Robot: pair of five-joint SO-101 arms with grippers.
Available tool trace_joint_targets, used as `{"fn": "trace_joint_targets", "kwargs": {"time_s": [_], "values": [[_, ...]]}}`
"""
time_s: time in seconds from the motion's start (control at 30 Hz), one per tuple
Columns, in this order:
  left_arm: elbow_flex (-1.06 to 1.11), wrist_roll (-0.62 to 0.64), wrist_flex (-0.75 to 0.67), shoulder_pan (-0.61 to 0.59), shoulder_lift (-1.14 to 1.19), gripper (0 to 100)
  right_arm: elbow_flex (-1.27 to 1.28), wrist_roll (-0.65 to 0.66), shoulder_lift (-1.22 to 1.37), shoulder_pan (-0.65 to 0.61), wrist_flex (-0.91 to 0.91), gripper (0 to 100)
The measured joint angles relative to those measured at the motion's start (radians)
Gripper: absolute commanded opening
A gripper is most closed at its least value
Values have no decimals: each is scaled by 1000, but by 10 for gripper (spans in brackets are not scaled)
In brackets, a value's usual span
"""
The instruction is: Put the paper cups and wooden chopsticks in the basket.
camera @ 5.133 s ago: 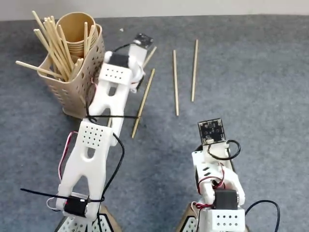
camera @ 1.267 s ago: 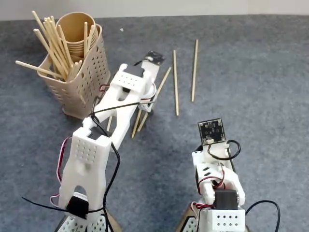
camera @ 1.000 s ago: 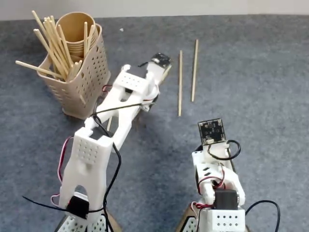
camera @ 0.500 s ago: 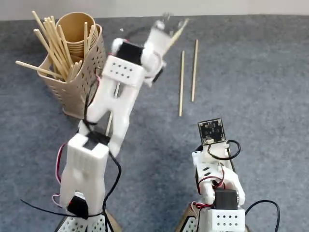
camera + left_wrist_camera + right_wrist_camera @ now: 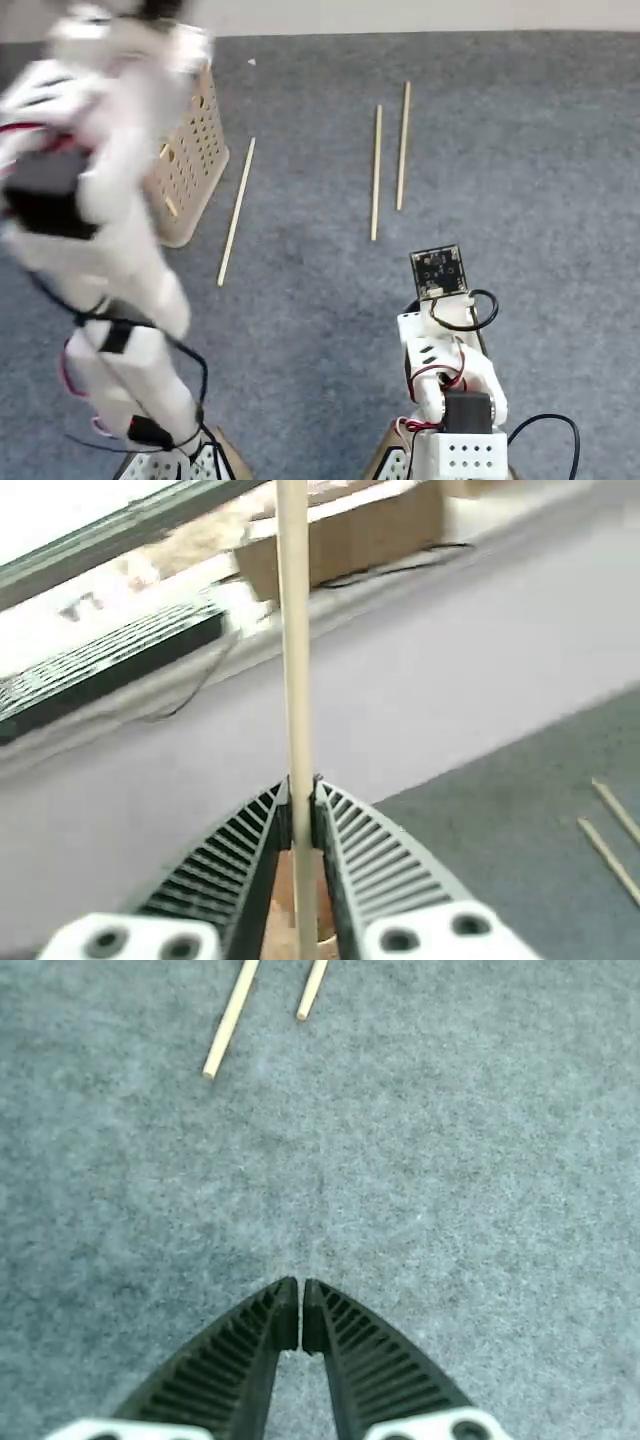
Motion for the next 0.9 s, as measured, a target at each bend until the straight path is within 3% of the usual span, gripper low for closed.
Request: {"fn": "trace_joint_targets", "kwargs": {"time_s": [0.1,0.3,0.4,0.53,0.63,0.77,0.9], "values": [[-2,31,80,-49,-58,3,0,0,0,0,0,28],[83,118,104,-106,-183,3,0,0,0,0,0,28],[359,164,104,-130,-308,3,0,0,0,0,0,28],[891,169,72,-89,-542,3,0,0,0,0,0,28],[1297,146,-83,-68,-767,4,0,0,0,0,0,28],[1771,120,-451,-63,-1071,5,0,0,0,0,0,28],[1969,120,-792,-60,-1189,5,0,0,0,0,0,28]]}}
